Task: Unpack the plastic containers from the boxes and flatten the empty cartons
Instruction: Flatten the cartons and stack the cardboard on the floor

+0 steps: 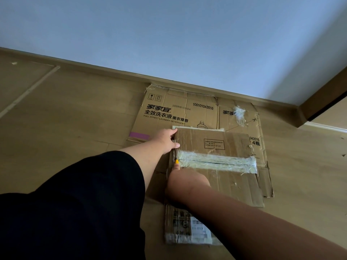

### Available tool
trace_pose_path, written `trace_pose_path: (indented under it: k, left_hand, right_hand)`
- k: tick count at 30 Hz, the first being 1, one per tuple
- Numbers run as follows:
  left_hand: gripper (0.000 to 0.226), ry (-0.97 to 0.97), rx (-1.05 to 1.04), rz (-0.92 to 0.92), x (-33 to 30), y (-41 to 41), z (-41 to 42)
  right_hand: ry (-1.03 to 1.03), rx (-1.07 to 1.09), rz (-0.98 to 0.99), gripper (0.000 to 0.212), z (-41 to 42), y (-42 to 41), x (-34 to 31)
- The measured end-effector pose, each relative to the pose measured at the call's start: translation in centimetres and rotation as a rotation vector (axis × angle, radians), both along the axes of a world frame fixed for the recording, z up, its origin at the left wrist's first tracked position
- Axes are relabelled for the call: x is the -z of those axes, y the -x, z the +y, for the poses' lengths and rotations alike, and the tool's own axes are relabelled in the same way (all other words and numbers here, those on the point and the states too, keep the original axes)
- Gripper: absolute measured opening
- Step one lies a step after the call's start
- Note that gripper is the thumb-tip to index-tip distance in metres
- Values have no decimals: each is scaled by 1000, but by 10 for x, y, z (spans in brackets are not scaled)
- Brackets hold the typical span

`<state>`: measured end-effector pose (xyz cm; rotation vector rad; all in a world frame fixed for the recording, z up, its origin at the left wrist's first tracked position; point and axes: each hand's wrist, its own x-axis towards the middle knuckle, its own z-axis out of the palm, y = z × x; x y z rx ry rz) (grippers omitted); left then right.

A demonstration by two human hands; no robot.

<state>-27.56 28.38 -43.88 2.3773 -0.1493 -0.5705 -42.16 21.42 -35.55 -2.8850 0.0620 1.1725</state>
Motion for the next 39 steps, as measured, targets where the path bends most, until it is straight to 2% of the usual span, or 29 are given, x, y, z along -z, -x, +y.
trace_pose_path:
  k: [8,13,19,24,33,39]
  left_hand:
    - [75,-1,1,-14,3,1,0]
    - [71,49,-41,5,10,6,4]
    - [71,127,-73,67,10,7,7]
    - [72,145,-82,86,9,5,7]
    - [72,157,-117,119,9,5,5]
    - [70,11,-47,22,11,3,0]
  right_hand:
    - [1,-43,43,95,-3,14,-4]
    - [-85,19,-86,92,-9,28,7]
    - [-179,121,-261,78,-15,50,23]
    - [-135,83,-271,87,-13,58,26]
    - [-98,36,-198,89,-12,43,16]
    - [-137,2,-134,88,-23,29,8]
